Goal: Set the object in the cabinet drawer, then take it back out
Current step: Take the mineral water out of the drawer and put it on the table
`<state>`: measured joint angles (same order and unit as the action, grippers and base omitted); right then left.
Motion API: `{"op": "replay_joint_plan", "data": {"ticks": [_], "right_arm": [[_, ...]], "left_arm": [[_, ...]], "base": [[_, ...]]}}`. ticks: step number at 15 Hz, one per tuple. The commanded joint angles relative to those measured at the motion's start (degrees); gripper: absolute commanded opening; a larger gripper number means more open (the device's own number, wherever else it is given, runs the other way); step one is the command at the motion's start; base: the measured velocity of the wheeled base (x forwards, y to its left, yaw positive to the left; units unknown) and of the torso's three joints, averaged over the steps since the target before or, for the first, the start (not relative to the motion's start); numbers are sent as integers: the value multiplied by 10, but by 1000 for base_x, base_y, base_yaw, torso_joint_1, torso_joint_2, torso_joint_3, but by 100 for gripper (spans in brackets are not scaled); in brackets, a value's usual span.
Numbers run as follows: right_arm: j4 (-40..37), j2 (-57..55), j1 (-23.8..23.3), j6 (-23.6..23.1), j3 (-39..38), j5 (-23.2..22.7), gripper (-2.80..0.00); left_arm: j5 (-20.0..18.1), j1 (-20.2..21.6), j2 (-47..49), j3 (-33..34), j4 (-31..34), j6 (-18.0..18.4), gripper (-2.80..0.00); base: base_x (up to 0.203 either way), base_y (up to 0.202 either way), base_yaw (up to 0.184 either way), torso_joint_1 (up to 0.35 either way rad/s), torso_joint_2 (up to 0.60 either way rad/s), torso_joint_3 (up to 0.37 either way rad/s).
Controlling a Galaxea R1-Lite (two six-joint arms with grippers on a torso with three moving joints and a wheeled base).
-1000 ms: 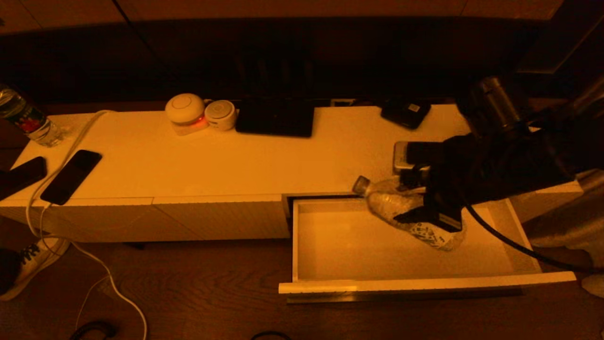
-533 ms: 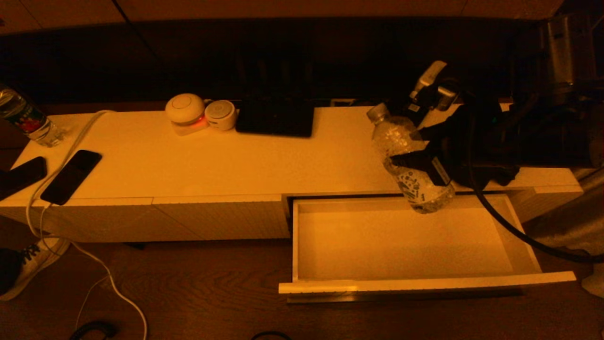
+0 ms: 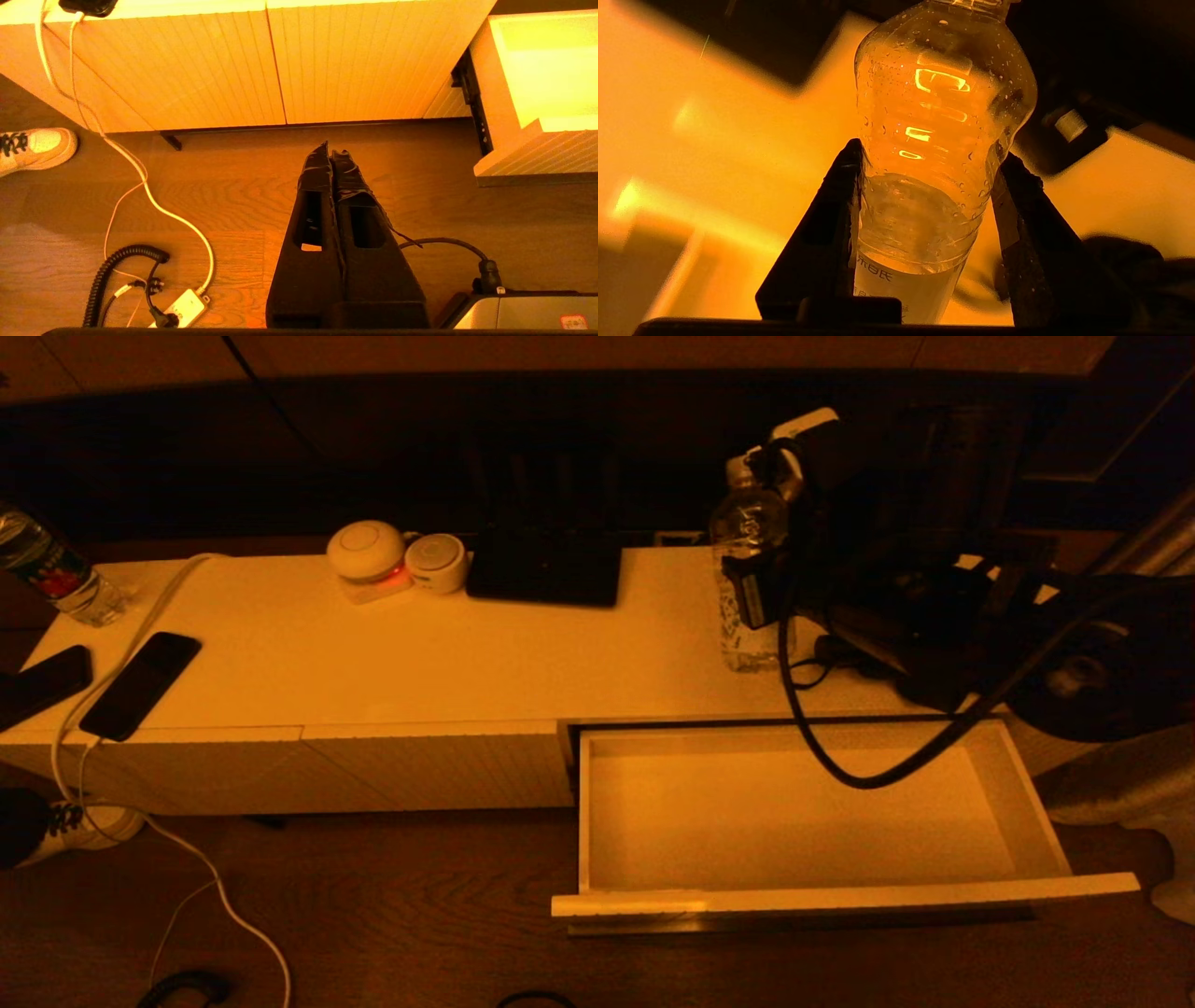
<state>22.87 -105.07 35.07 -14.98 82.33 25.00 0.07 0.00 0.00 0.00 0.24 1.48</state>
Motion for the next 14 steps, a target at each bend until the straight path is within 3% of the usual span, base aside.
{"op": "replay_joint_plan", "data": {"ticks": [1, 4, 7, 12, 14], "right_arm": [[109, -81, 9, -1, 10, 36, -280], [214, -147, 11, 0, 64, 103, -280], [293, -192, 0, 1, 96, 138, -280], [447, -251, -16, -14, 93, 155, -280], [518, -270, -20, -58, 94, 155, -280]], "left_arm": [[0, 0, 0, 0, 0, 0, -280], [0, 0, 0, 0, 0, 0, -280], [0, 0, 0, 0, 0, 0, -280], [0, 0, 0, 0, 0, 0, -280], [0, 0, 0, 0, 0, 0, -280]], "base": [[0, 0, 0, 0, 0, 0], [0, 0, 0, 0, 0, 0], [0, 0, 0, 0, 0, 0], [0, 0, 0, 0, 0, 0], [0, 0, 0, 0, 0, 0]]}}
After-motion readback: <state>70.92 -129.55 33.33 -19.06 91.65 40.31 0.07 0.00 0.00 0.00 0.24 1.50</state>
